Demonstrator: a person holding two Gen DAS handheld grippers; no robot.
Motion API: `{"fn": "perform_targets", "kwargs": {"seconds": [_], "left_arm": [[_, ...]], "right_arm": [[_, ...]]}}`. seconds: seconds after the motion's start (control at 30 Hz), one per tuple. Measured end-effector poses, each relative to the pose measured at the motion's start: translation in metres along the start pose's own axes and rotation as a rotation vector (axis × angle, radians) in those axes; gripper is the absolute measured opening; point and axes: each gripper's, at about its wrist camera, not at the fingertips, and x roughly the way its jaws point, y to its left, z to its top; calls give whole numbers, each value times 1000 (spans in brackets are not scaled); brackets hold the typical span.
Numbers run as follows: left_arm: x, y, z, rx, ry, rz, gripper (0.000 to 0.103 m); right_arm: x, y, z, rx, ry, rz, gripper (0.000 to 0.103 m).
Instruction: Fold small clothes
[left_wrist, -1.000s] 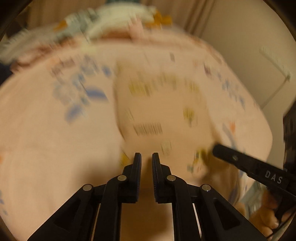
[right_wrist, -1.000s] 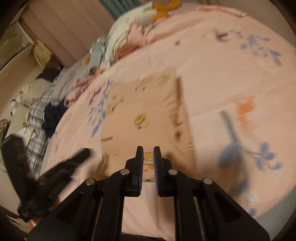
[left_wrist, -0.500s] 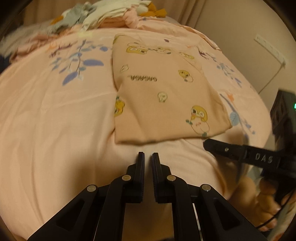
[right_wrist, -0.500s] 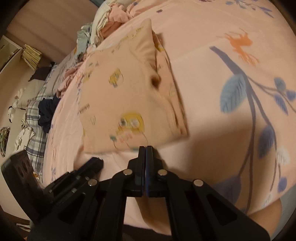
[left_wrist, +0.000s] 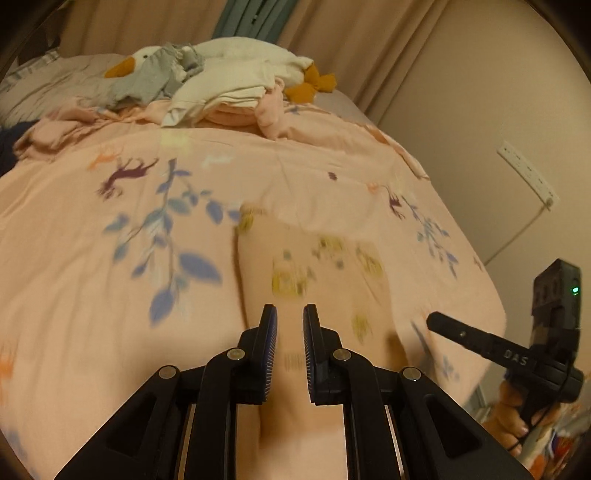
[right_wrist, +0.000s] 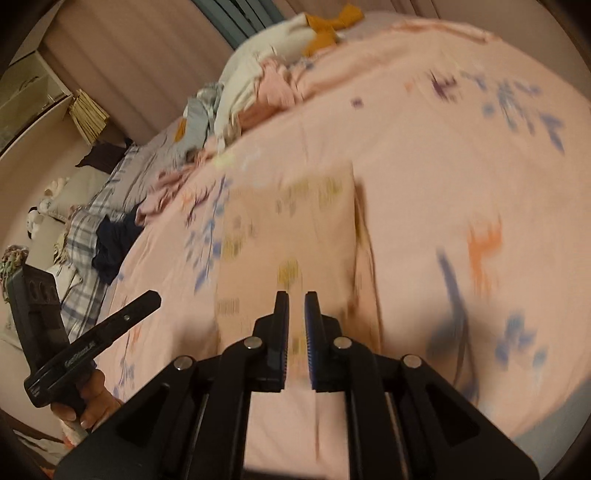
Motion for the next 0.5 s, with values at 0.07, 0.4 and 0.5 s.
{"fn": "perform_targets", "kwargs": {"seconds": [0.07, 0.4, 0.5], "left_arm": [[37, 7, 15, -32, 88, -20, 10], [138, 44, 59, -100, 218, 66, 10], [140, 51, 69, -62, 195, 246, 10]], "right_arm": [[25, 0, 29, -11, 23, -13, 11], [136, -38, 85, 33, 196, -200, 0], [145, -52, 94, 67, 193, -198, 0]]}}
